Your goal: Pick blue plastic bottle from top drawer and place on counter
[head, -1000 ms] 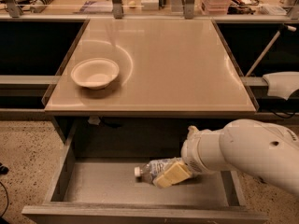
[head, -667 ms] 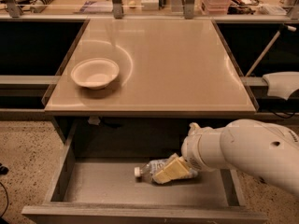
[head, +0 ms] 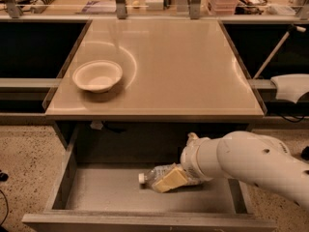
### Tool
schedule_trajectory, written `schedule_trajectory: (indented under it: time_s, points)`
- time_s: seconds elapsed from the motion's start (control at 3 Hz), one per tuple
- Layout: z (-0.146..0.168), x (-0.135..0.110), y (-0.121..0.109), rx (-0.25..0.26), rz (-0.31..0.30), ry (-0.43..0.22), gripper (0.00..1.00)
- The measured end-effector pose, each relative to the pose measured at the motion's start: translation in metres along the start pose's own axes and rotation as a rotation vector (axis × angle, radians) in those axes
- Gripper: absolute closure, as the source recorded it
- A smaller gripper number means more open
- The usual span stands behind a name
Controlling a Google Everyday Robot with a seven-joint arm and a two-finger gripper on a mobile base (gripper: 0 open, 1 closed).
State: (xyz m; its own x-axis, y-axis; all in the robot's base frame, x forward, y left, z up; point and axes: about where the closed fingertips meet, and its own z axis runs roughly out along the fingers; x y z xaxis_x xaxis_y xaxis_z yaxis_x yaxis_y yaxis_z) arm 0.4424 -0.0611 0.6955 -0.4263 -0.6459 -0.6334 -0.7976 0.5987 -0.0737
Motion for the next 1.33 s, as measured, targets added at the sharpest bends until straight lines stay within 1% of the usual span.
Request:
schedule_trajectory:
  time_s: [0.33,0.67,1.0,1.33]
  points:
    - [0.046,0.017,0.003,-0.052,0.038,-0.041,0.00]
    - [0.046,0.017,0.003,-0.052,0.038,-0.041,0.00]
    - [0.065,0.054,0.001,-0.062,0.018,-0.037,0.00]
    - [0.065,0.054,0.001,-0.062,0.018,-0.037,0.00]
